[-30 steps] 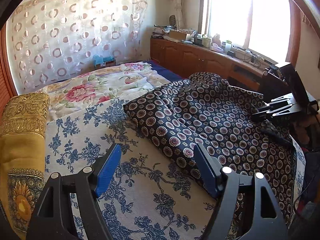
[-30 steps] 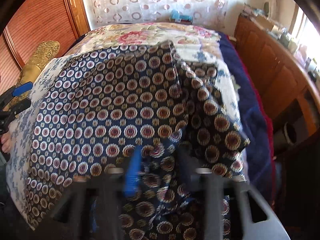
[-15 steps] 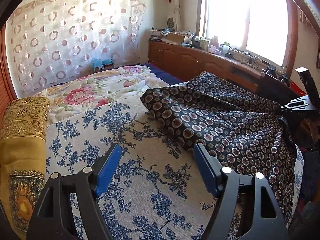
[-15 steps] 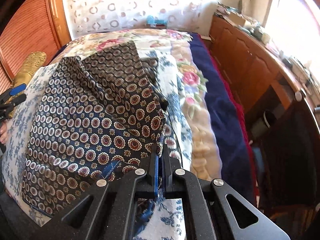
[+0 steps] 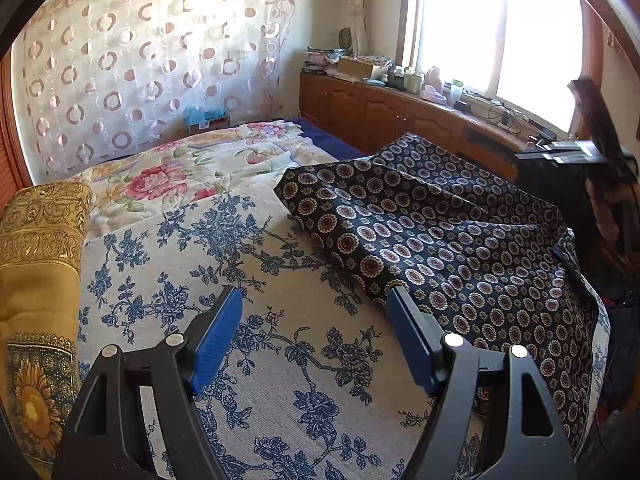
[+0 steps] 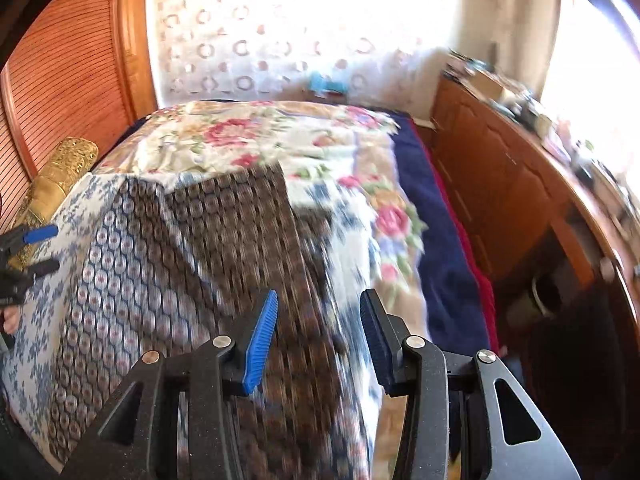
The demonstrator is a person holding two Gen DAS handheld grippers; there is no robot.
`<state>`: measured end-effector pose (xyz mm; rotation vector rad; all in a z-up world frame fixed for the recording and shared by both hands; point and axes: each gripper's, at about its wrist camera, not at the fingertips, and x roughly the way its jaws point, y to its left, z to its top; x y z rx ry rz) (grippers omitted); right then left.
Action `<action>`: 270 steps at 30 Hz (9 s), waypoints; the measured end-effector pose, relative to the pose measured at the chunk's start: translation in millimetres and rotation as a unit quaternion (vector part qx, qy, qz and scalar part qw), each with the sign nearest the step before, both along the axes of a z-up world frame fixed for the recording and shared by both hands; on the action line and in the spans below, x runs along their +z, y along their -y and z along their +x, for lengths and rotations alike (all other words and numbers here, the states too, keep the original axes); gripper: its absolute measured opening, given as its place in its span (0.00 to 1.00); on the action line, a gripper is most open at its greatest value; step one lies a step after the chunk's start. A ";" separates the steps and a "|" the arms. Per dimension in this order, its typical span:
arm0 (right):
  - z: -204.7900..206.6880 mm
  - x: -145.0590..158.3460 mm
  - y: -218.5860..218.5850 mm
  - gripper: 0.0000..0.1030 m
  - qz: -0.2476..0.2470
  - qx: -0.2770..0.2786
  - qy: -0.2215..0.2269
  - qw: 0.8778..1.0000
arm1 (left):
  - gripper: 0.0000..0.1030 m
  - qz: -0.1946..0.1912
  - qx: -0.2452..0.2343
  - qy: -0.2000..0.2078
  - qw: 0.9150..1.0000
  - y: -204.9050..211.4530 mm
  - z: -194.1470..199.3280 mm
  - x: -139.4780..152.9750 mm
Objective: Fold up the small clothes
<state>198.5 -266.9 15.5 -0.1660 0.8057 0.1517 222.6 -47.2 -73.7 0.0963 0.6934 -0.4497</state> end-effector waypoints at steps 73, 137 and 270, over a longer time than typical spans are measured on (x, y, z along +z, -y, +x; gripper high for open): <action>225.6 -38.1 60.3 0.01 0.111 0.086 -0.024 0.990 | 0.03 -0.021 0.000 -0.080 0.997 44.4 120.5 0.1; -128.7 -89.3 113.3 0.32 0.058 -0.030 0.022 0.998 | 0.74 -0.019 -0.013 -0.096 0.995 70.3 -120.7 -26.1; 119.4 -71.0 -0.7 0.06 -0.050 0.117 0.099 0.987 | 0.25 -0.070 0.057 -0.056 0.994 30.0 65.3 38.5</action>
